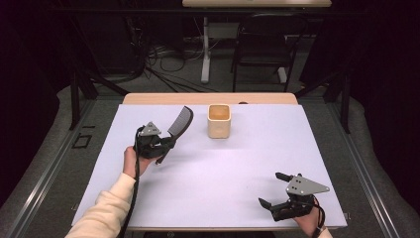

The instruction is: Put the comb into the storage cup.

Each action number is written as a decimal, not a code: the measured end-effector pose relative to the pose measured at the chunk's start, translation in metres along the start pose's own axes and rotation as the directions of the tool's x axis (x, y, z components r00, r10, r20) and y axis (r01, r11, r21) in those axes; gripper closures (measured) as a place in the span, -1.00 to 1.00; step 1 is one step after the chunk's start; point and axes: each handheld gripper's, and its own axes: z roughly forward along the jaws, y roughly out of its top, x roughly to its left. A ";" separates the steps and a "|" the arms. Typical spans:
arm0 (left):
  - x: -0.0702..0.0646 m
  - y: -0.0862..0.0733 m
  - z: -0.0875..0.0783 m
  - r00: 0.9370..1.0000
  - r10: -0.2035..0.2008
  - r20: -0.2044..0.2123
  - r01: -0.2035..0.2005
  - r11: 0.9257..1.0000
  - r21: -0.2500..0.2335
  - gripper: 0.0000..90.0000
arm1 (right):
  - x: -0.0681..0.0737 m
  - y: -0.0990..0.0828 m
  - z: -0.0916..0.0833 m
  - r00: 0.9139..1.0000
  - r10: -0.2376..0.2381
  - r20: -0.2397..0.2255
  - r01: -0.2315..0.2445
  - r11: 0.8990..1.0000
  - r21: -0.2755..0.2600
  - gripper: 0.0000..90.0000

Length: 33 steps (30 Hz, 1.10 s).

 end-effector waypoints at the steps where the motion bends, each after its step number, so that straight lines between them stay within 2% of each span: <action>1: -0.001 0.000 0.001 1.000 0.002 -0.005 -0.002 1.000 -0.003 0.61 | 0.000 0.000 0.000 1.000 0.000 0.001 0.000 1.000 0.000 -1.00; 12: -0.004 0.006 0.003 1.000 0.005 -0.022 -0.006 0.999 -0.042 0.61 | 0.000 0.000 0.000 1.000 0.002 0.000 -0.002 1.000 -0.003 -1.00; 17: -0.005 0.010 0.003 1.000 -0.005 -0.023 0.003 0.998 -0.070 0.61 | 0.000 0.000 0.000 1.000 0.005 0.000 -0.005 1.000 -0.002 -1.00; 25: -0.006 0.014 0.006 0.999 0.005 -0.033 -0.008 0.996 -0.084 0.61 | 0.001 0.000 0.001 1.000 0.007 0.002 -0.007 1.000 0.002 -1.00; 29: -0.003 0.016 0.008 0.999 -0.022 -0.024 0.019 0.995 -0.098 0.61 | 0.000 0.000 0.001 1.000 0.007 0.002 -0.007 1.000 0.009 -1.00; 33: -0.002 0.021 0.010 0.999 -0.026 -0.022 0.023 0.994 -0.109 0.61 | 0.000 0.000 0.001 1.000 0.006 0.000 -0.006 1.000 0.004 -1.00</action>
